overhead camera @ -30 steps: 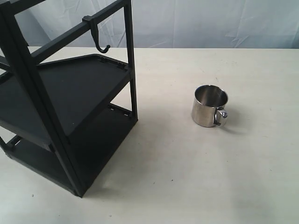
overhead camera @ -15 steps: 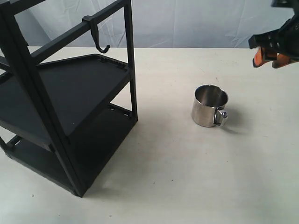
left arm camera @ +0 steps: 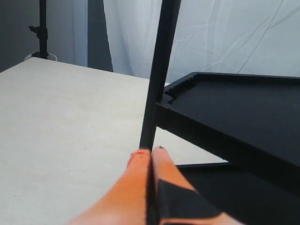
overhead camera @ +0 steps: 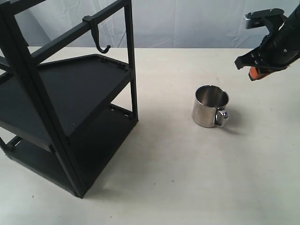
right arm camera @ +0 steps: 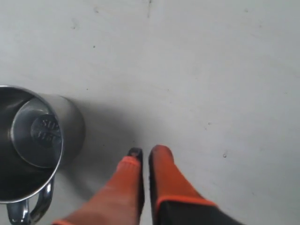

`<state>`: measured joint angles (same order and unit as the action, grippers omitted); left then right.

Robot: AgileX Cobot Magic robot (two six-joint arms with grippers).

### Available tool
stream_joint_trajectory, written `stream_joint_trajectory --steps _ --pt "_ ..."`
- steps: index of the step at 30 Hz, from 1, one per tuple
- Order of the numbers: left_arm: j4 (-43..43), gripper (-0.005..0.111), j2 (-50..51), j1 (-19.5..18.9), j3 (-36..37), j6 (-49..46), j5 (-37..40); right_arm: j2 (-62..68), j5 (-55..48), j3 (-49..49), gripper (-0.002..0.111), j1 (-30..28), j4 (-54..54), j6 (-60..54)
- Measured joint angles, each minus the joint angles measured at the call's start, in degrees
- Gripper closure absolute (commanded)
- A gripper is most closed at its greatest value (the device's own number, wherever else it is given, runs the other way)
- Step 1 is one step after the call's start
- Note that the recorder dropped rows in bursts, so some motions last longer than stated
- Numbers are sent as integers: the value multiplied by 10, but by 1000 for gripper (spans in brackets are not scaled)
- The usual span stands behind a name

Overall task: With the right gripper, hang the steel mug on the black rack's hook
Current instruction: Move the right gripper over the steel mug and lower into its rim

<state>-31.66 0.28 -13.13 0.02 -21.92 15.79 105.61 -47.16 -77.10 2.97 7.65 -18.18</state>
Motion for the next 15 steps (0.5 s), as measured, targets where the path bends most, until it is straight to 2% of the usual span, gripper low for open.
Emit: stream_joint_trajectory --steps 10,13,15 --pt "0 105 0 0 0 0 0 0 -2 0 107 4 27 1" --pt "0 105 0 0 0 0 0 0 -28 -7 94 4 65 -24" --pt "0 105 0 0 0 0 0 0 -63 -19 76 4 116 -69"
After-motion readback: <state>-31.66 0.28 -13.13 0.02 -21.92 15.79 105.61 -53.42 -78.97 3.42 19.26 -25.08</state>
